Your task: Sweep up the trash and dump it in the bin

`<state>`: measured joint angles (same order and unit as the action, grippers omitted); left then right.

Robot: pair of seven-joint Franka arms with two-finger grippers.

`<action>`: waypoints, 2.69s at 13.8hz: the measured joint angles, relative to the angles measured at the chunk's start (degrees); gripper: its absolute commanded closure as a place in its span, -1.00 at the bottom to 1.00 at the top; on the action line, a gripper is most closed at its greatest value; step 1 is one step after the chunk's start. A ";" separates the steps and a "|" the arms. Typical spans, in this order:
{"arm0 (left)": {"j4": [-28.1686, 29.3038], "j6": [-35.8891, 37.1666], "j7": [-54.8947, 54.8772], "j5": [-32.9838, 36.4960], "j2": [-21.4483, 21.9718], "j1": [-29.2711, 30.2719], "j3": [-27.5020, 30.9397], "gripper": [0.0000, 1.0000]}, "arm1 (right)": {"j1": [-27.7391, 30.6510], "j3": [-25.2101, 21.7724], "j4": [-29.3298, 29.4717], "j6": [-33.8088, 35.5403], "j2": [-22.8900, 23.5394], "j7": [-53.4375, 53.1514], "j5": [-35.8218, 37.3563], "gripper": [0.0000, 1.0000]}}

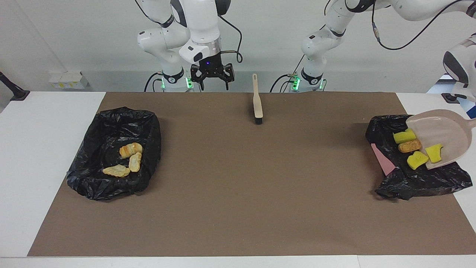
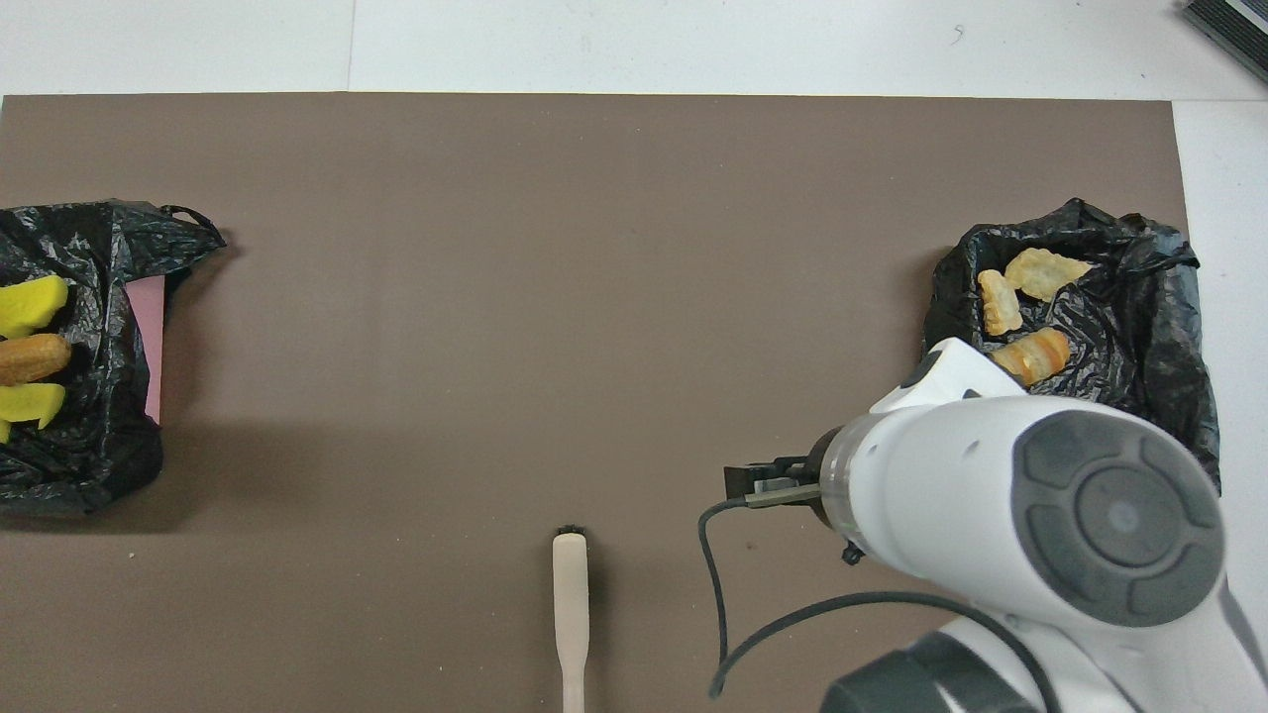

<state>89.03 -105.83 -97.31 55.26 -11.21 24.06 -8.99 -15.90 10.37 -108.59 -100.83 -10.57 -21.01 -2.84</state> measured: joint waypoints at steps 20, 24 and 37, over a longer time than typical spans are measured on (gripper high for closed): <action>1.70 15.99 61.76 -39.83 5.19 -16.74 -0.91 1.00 | 10.11 -0.26 18.86 9.80 11.41 -5.20 5.62 -1.00; 4.39 14.44 84.43 -48.50 6.50 -22.25 -1.13 1.00 | 11.52 -0.27 18.86 9.84 11.41 -5.28 5.44 -1.00; 18.27 -13.66 115.59 -53.20 -1.15 -41.82 -1.25 1.00 | 15.13 0.38 19.02 11.79 10.51 -4.32 5.11 -1.00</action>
<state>107.30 -119.48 18.29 2.07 -12.36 -17.76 -10.23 -0.77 10.75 -89.57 -89.04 -0.06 -25.33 2.27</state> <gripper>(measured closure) 0.683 0.000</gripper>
